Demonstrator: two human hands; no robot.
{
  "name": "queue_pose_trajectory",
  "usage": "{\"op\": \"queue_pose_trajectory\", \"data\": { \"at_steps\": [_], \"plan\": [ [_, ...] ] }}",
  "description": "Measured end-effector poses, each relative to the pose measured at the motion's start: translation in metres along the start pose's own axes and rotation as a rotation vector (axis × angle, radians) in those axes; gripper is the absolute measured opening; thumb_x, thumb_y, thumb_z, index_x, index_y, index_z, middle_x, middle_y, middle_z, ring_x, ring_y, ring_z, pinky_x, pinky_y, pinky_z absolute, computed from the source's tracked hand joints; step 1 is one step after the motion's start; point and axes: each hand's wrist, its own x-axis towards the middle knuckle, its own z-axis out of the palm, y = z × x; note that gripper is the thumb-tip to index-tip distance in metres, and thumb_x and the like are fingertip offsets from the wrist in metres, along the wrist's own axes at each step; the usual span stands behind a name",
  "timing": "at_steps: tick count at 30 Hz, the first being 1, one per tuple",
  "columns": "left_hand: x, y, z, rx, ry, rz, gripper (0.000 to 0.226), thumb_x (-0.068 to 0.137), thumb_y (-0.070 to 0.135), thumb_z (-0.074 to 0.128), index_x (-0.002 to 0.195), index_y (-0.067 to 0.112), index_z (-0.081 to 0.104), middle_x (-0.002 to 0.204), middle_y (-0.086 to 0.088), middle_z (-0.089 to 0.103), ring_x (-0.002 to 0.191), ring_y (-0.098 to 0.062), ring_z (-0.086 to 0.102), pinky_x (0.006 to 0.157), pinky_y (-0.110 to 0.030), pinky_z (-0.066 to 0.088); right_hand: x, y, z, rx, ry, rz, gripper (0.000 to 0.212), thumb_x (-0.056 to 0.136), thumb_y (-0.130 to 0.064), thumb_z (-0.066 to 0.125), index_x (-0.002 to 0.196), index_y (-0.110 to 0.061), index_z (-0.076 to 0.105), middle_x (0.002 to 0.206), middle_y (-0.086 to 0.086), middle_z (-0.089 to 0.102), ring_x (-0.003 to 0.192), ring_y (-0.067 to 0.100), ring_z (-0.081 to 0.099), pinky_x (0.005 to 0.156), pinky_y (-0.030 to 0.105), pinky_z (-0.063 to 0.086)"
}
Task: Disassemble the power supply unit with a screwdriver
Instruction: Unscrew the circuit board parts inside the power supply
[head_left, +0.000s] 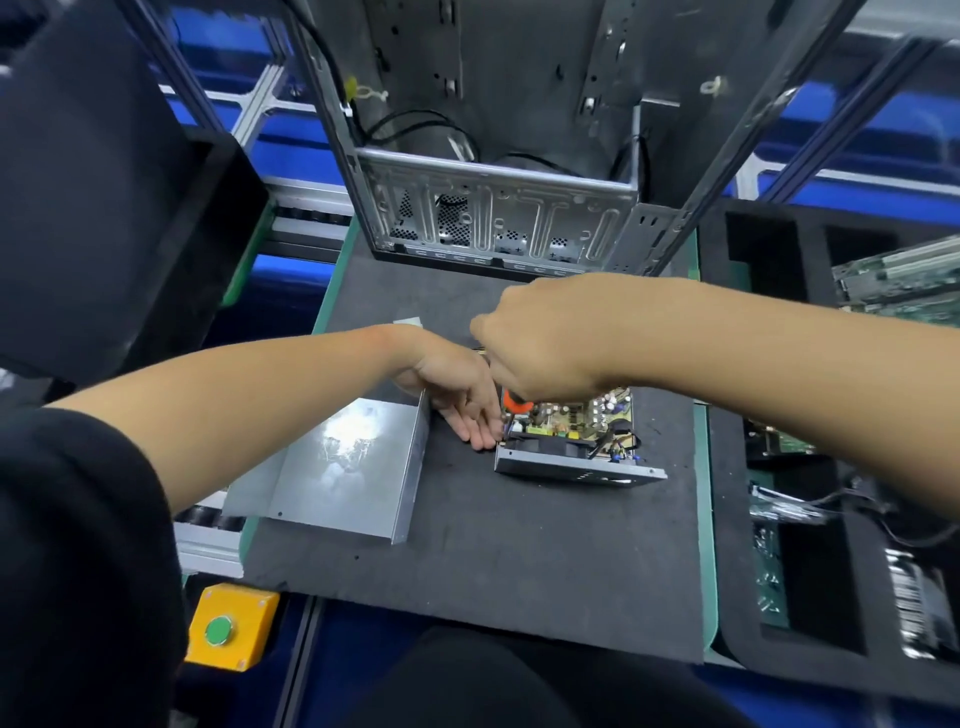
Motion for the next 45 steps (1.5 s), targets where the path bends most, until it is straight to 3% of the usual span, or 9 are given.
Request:
{"op": "queue_pose_trajectory", "data": {
  "at_steps": [2,8,15,20,25,29,32,39,45],
  "plan": [
    [0.000,0.000,0.002,-0.002,-0.015,0.024,0.035,0.090,-0.013,0.031,0.114,-0.008,0.056,0.124,-0.031,0.056,0.096,-0.028,0.062,0.092,-0.028,0.048,-0.005,0.000,-0.002,0.031,0.045,-0.058,0.016,0.098,-0.031,0.048,0.094,-0.017,0.044,0.074,0.002,0.048,0.055,0.012,0.037,0.045,0.025,0.024],
    [-0.001,-0.004,-0.006,0.051,-0.103,0.066,0.040,0.100,-0.004,0.017,0.131,-0.017,0.037,0.131,-0.038,0.046,0.081,-0.033,0.063,0.085,-0.026,0.048,-0.008,0.007,-0.003,0.280,0.047,-0.194,0.018,0.076,-0.008,0.060,0.090,-0.019,0.056,0.093,0.002,0.061,0.086,0.022,0.056,0.074,0.038,0.048],
    [0.003,-0.003,-0.012,-0.002,-0.166,0.071,0.039,0.089,-0.008,0.029,0.120,-0.007,0.052,0.129,-0.031,0.054,0.095,-0.025,0.065,0.085,-0.027,0.049,-0.007,0.013,0.006,0.340,0.041,-0.027,0.023,0.099,-0.036,0.039,0.078,-0.026,0.038,0.074,-0.006,0.050,0.068,0.009,0.050,0.054,0.028,0.036],
    [0.003,-0.006,-0.018,-0.040,-0.253,0.081,0.043,0.086,-0.007,0.032,0.126,-0.009,0.048,0.132,-0.029,0.052,0.100,-0.024,0.066,0.088,-0.029,0.049,-0.012,0.008,0.011,0.371,0.012,-0.103,0.009,0.096,-0.029,0.049,0.094,-0.023,0.042,0.086,-0.002,0.055,0.081,0.021,0.058,0.066,0.034,0.047],
    [0.002,-0.011,-0.020,-0.097,-0.326,0.084,0.055,0.082,-0.016,0.026,0.135,-0.012,0.038,0.136,-0.030,0.047,0.106,-0.026,0.062,0.093,-0.030,0.047,-0.018,0.011,0.010,0.390,0.034,-0.126,0.025,0.073,-0.001,0.051,0.089,-0.020,0.055,0.092,-0.003,0.064,0.083,0.016,0.054,0.066,0.030,0.047],
    [0.003,-0.010,-0.026,-0.117,-0.306,0.061,0.057,0.074,-0.006,0.037,0.131,-0.010,0.043,0.131,-0.027,0.052,0.110,-0.030,0.059,0.095,-0.032,0.046,-0.018,0.011,0.017,0.369,0.048,-0.096,0.005,0.089,-0.026,0.055,0.088,-0.022,0.052,0.091,-0.002,0.060,0.083,0.019,0.053,0.070,0.036,0.047],
    [0.002,-0.008,-0.025,-0.151,-0.308,0.059,0.056,0.071,-0.003,0.039,0.126,-0.006,0.049,0.128,-0.026,0.055,0.108,-0.030,0.061,0.094,-0.032,0.049,-0.015,0.012,0.016,0.295,0.045,0.012,0.023,0.102,-0.044,0.032,0.094,-0.023,0.037,0.080,-0.002,0.047,0.068,0.016,0.048,0.056,0.033,0.035],
    [0.003,-0.023,-0.013,-0.254,-0.180,0.125,0.051,0.079,-0.012,0.028,0.123,-0.008,0.052,0.125,-0.028,0.057,0.099,-0.027,0.067,0.079,-0.025,0.054,-0.019,0.012,0.013,0.292,0.060,-0.042,0.012,0.091,-0.022,0.054,0.100,-0.022,0.046,0.105,0.001,0.061,0.092,0.025,0.059,0.078,0.043,0.052],
    [0.001,-0.039,-0.003,-0.368,-0.122,0.163,0.052,0.079,-0.011,0.027,0.121,-0.003,0.056,0.121,-0.022,0.062,0.094,-0.023,0.068,0.071,-0.022,0.055,-0.020,0.018,0.012,0.383,0.080,-0.070,0.023,0.077,-0.004,0.057,0.090,-0.023,0.055,0.090,-0.009,0.071,0.086,0.013,0.060,0.073,0.037,0.053]
  ]
}}
